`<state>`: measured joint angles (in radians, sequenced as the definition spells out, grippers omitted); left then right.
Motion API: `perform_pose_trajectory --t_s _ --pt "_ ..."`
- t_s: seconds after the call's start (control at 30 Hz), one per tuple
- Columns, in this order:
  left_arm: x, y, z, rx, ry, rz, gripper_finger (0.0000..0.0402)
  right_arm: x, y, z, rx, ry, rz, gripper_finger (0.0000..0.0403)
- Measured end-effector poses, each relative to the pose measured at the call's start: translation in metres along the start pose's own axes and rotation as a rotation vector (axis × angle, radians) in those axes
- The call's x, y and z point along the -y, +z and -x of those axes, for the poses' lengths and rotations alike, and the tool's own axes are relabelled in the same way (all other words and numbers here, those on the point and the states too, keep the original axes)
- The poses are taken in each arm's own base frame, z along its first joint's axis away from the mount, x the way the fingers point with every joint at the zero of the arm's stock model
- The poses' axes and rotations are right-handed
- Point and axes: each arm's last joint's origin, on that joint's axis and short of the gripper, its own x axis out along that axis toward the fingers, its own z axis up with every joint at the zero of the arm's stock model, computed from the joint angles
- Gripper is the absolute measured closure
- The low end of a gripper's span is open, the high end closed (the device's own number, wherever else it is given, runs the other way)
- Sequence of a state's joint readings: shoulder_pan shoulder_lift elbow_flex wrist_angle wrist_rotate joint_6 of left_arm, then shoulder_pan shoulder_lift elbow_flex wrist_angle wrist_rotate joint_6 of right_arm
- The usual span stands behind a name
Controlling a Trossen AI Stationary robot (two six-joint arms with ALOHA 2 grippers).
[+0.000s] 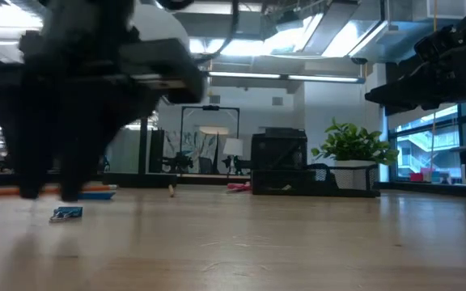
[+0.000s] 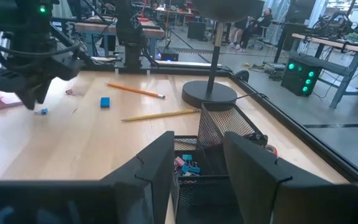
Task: Pick and place office supplies into organizer
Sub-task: Put the blue clip binder into the black desk organizer
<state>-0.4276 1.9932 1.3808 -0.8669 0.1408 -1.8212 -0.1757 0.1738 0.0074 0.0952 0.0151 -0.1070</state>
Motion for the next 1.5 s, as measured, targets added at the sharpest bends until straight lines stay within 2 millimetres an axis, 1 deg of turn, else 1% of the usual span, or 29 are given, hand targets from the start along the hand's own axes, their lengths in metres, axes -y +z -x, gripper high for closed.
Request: perform_pose_trajectory --t_s 0.07,0.17,0.4,0.73,0.97,1.33,1.5 --pt "0.006 0.002 -0.004 -0.004 -0.038 0.002 0.0272 0.000 0.000 0.000 0.000 0.000 0.003 0.0258" --pt "0.008 0.006 -0.007 -0.002 -0.043 0.011 0.0272 0.000 0.000 0.000 0.000 0.000 0.002 0.0258" --pt "0.007 0.008 -0.002 -0.009 -0.042 0.004 0.0272 0.000 0.000 0.000 0.000 0.000 0.003 0.0258" --pt "0.005 0.008 -0.002 -0.011 -0.020 0.009 0.0272 0.000 0.000 0.000 -0.003 -0.001 0.007 0.0258" --pt "0.000 0.010 -0.002 0.009 0.036 0.021 0.0272 0.000 0.000 0.000 -0.003 -0.001 0.007 0.0258" --pt "0.001 0.011 -0.001 0.051 0.016 0.027 0.0272 0.000 0.000 0.000 -0.003 -0.001 0.007 0.0258" --pt "0.001 0.014 -0.001 0.058 0.013 0.039 0.0272 0.000 0.000 0.000 -0.003 -0.001 0.007 0.0258"
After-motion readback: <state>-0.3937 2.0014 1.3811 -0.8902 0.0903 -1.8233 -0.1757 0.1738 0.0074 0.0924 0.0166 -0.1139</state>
